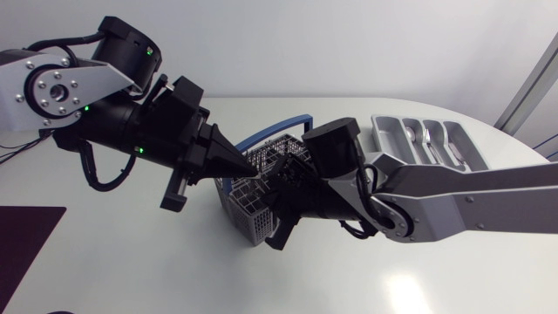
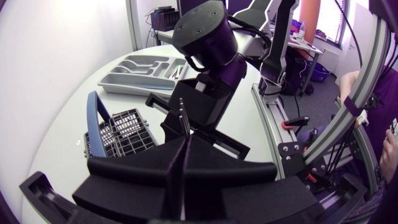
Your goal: Unload the cutlery basket into the drawer organizer.
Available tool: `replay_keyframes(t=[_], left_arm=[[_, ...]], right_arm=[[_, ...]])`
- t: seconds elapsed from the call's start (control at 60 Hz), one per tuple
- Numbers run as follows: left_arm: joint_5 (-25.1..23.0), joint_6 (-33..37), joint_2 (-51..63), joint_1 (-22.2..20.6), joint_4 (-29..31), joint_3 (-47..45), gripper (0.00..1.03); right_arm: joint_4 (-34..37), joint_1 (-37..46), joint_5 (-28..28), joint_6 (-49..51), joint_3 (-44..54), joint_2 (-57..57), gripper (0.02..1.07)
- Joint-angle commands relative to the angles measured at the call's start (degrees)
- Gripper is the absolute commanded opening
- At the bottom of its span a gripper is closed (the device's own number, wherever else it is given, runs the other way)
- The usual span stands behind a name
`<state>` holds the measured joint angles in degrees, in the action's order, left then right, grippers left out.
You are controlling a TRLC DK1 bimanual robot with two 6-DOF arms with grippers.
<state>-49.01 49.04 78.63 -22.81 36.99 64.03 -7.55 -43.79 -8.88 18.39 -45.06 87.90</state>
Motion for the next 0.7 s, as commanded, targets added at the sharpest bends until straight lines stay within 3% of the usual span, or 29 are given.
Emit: replay_keyframes(t=[0.0, 0.317, 0.683], left_arm=[[-1.2, 2.6, -2.6, 0.4, 0.0, 3.9, 0.09], [-1.2, 10.6, -1.8, 0.2, 9.0, 7.5, 0.09], [-1.3, 10.4, -4.0, -0.7, 13.2, 10.7, 0.09]], right_arm=[[2.8, -0.6, 0.4, -0.9, 1.6, 3.4, 0.14], [3.1, -0.8, 0.4, -0.7, 1.6, 3.1, 0.14], [3.2, -0.9, 0.4, -0.6, 1.4, 3.2, 0.14]])
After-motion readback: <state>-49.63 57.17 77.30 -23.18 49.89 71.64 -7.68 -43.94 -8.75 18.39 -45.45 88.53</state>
